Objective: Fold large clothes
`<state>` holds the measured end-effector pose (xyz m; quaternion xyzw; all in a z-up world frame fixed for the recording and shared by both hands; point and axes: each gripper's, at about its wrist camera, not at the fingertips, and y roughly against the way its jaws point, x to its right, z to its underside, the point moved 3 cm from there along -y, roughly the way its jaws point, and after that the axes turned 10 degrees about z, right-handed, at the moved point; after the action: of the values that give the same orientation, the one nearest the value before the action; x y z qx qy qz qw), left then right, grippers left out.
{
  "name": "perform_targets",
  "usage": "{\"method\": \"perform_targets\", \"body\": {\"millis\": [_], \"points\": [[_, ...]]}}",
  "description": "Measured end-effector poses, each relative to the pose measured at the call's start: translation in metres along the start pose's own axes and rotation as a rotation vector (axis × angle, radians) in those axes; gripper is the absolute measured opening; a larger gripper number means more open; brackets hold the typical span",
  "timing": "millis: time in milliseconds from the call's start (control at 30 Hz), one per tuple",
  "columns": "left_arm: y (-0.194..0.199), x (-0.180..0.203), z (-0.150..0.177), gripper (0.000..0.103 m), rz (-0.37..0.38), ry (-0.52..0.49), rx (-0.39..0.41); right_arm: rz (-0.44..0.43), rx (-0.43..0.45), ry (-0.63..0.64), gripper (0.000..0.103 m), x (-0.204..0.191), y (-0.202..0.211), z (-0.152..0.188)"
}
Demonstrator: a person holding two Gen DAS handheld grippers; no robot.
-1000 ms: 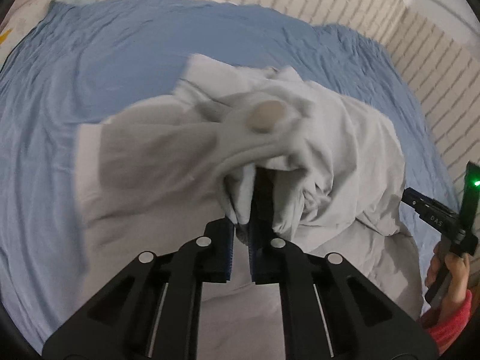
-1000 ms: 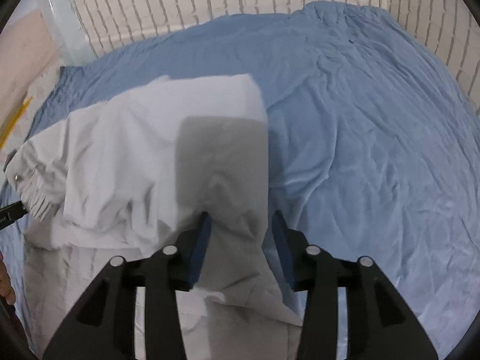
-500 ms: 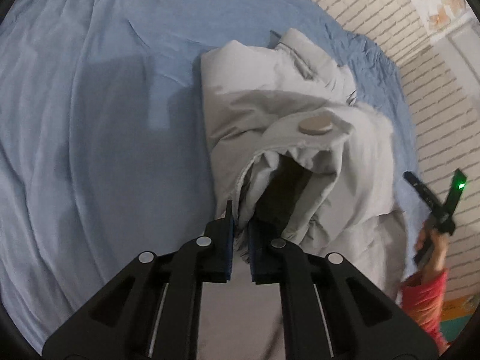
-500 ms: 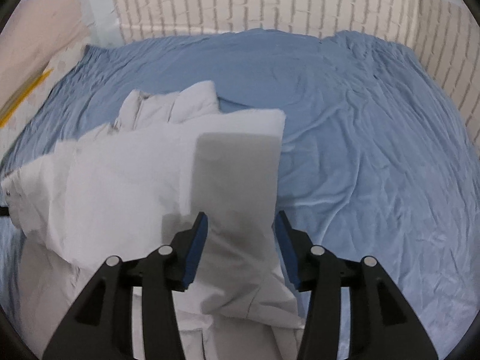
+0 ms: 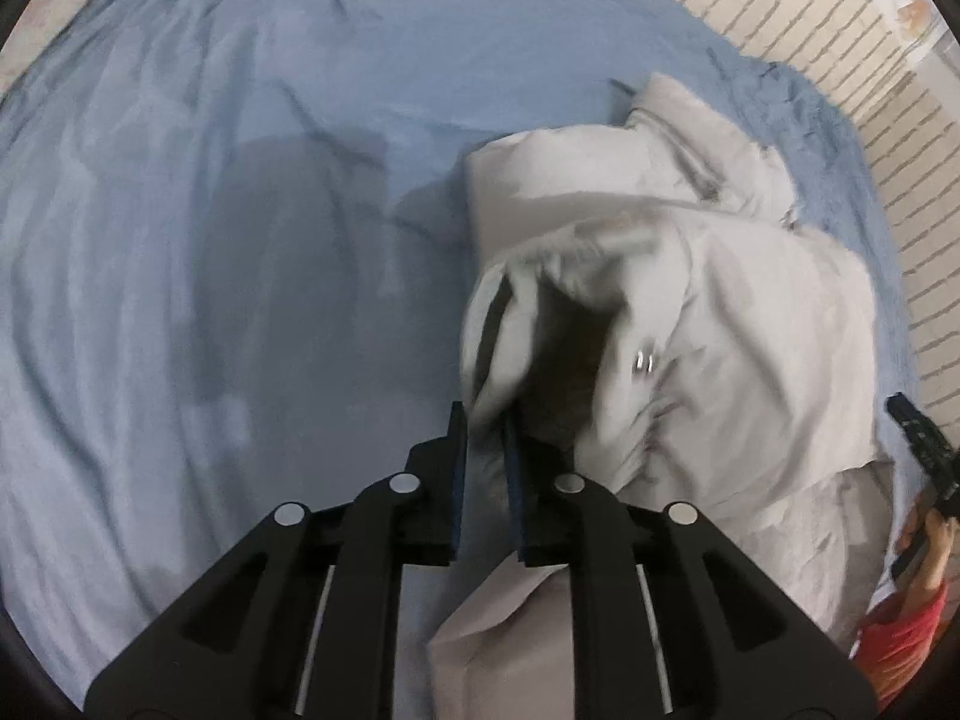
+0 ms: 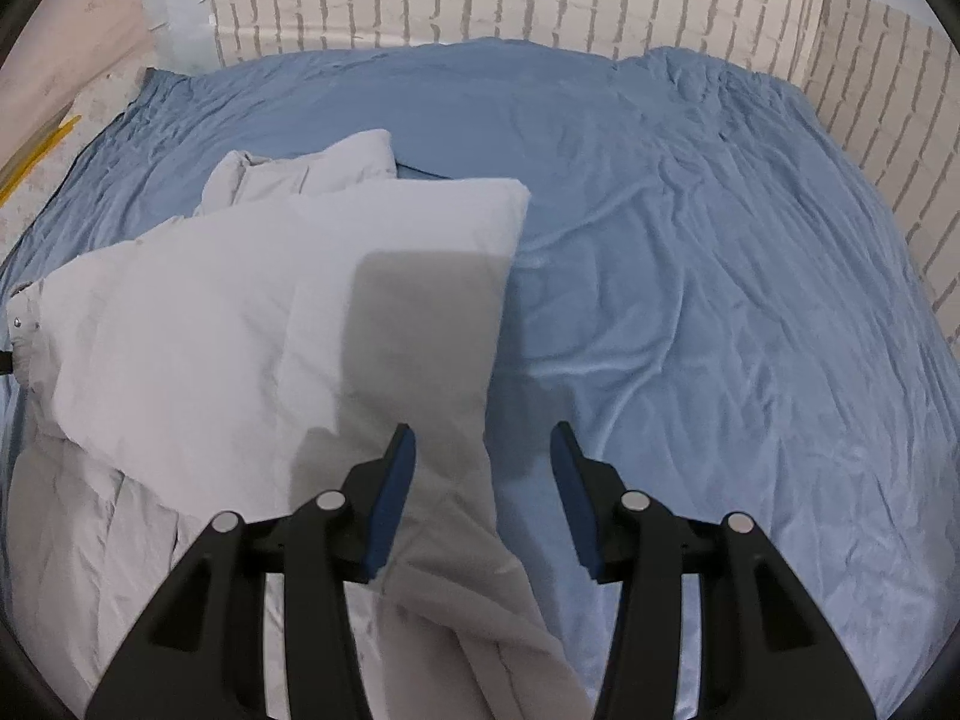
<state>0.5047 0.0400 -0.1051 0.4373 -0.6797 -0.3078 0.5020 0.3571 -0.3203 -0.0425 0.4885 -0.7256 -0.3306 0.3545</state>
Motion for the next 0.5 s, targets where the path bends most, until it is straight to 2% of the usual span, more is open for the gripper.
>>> {"method": "perform_targets", "body": {"millis": [67,100,133,200,233,300,400,500], "points": [[0.017,-0.011,0.01,0.016,-0.024,0.015,0.014,-0.018,-0.006,-0.009,0.047,0.004,-0.002,0.003],[0.026,-0.013,0.014,0.029,-0.034,0.019,0.027,-0.017,-0.004,-0.011,0.049,0.004,-0.002,0.004],[0.039,-0.018,0.018,0.049,-0.051,0.027,0.057,-0.016,0.0,-0.014,0.051,0.004,-0.002,0.004],[0.061,-0.021,0.024,0.062,-0.13,0.019,0.127,-0.027,0.007,-0.028,0.055,0.001,-0.001,0.003],[0.069,-0.018,0.024,0.063,-0.156,0.004,0.151,-0.037,0.008,-0.039,0.056,-0.001,-0.001,0.001],[0.078,-0.008,0.025,0.068,-0.159,-0.024,0.178,-0.053,0.012,-0.063,0.057,-0.009,0.0,-0.003],[0.074,0.032,0.02,0.088,-0.118,-0.09,0.182,-0.078,0.014,-0.066,0.06,-0.031,-0.002,-0.012],[0.053,0.078,0.012,0.09,-0.118,-0.173,0.173,-0.072,0.028,-0.026,0.06,-0.06,-0.002,-0.026]]}}
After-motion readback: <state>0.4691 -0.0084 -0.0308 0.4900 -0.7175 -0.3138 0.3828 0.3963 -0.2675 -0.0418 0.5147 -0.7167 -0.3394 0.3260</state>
